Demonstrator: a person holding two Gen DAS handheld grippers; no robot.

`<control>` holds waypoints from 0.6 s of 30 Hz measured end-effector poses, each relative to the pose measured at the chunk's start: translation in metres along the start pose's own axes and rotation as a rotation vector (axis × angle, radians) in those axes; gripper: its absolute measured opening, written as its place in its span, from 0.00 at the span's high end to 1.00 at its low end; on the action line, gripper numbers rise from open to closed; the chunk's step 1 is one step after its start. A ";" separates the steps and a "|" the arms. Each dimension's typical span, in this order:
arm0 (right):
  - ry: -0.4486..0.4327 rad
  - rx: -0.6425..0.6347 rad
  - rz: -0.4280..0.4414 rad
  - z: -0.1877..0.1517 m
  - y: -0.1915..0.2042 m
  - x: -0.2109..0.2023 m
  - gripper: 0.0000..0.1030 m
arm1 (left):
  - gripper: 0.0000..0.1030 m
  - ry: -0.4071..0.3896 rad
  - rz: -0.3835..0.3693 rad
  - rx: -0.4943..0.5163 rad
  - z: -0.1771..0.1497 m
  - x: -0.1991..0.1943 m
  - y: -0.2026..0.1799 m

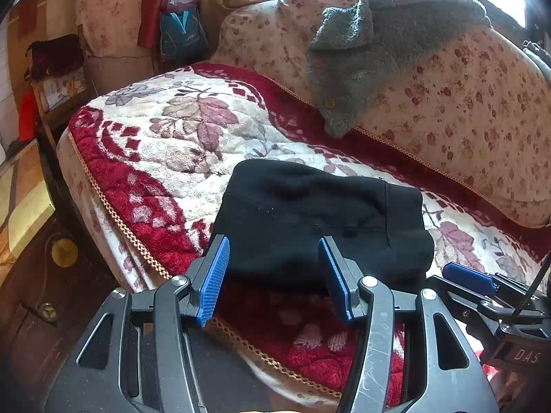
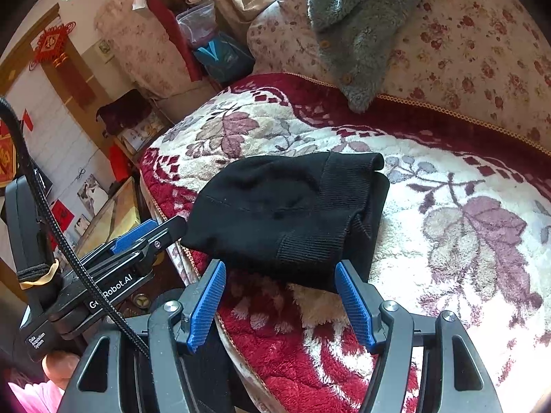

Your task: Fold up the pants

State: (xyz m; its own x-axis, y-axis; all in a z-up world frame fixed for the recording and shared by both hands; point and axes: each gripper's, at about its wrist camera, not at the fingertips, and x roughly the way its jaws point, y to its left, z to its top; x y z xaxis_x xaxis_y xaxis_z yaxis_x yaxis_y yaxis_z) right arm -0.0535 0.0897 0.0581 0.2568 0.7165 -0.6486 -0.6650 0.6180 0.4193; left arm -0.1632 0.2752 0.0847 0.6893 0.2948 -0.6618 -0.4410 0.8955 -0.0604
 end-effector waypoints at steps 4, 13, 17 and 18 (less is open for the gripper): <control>0.006 0.002 0.001 -0.001 -0.001 0.002 0.38 | 0.48 0.006 0.001 -0.002 -0.001 0.002 0.001; 0.014 0.000 0.001 0.000 -0.002 0.003 0.38 | 0.48 0.007 -0.002 -0.009 -0.001 0.002 0.001; 0.014 0.001 0.000 -0.001 -0.002 0.004 0.38 | 0.48 -0.001 -0.004 -0.022 -0.001 -0.001 -0.001; 0.014 0.003 0.001 -0.001 -0.003 0.004 0.38 | 0.48 -0.010 -0.005 -0.023 -0.001 -0.002 -0.002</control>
State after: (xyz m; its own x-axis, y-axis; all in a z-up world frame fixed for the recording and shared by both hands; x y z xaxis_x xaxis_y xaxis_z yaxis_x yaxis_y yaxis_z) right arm -0.0515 0.0903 0.0541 0.2465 0.7122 -0.6573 -0.6633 0.6185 0.4213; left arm -0.1640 0.2730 0.0852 0.6972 0.2932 -0.6542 -0.4503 0.8891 -0.0814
